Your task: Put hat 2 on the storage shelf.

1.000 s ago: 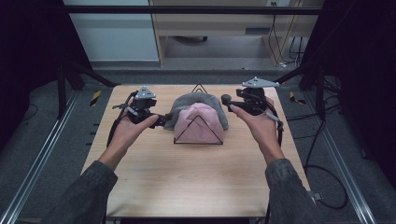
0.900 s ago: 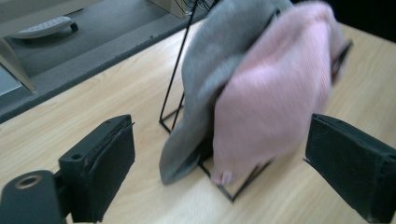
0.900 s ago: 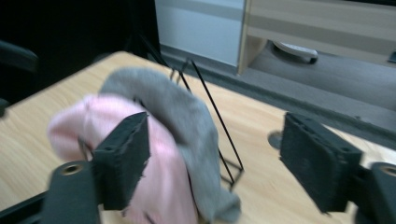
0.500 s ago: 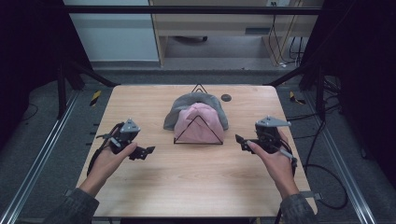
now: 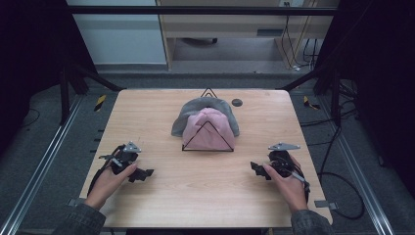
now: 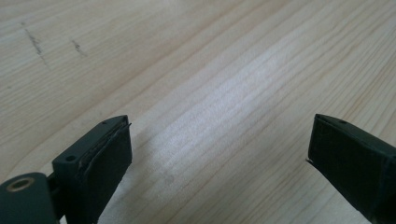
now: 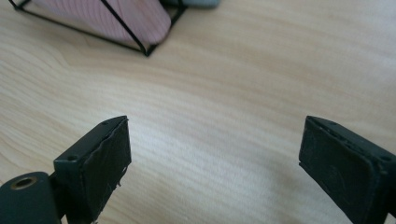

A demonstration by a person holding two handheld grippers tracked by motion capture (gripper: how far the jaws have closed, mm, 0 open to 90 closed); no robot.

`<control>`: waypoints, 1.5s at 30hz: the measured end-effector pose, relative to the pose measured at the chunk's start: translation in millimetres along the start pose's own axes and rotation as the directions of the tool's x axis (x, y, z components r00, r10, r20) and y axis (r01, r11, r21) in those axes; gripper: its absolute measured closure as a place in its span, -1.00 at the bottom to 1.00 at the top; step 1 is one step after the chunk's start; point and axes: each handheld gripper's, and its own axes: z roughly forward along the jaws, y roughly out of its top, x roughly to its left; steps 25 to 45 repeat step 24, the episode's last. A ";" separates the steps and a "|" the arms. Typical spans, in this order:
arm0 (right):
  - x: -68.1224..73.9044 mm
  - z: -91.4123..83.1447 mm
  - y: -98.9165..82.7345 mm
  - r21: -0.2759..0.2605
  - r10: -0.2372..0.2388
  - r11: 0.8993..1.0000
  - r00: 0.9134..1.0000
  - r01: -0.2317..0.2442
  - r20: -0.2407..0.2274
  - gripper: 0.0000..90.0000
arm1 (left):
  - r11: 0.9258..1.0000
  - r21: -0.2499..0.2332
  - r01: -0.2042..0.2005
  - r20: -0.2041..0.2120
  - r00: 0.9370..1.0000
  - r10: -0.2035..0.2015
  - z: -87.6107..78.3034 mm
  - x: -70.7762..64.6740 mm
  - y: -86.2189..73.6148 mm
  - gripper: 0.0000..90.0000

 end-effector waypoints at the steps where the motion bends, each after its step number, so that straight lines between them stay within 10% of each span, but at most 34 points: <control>1: 0.0 1.6 -2.1 0.009 0.005 1.000 1.000 -0.005 -0.006 -0.79 | 1.000 0.000 -0.003 0.001 1.000 0.003 1.7 -0.7 -0.3 -0.88; 8: 1.4 10.3 -9.1 0.060 -0.009 0.998 1.000 0.010 -0.002 -0.82 | 0.999 0.034 -0.032 -0.004 0.999 0.032 7.7 -4.7 -1.1 -0.95; 17: 9.3 17.3 -20.0 -0.008 -0.082 0.997 0.994 0.083 0.076 -0.93 | 0.999 -0.021 -0.037 -0.005 0.999 0.037 10.2 -5.8 -6.0 -1.00; 45: 10.4 17.5 -19.8 -0.008 -0.075 0.997 0.994 0.076 0.083 -0.93 | 0.999 -0.020 -0.038 -0.005 0.999 0.038 10.1 -5.8 -5.9 -1.00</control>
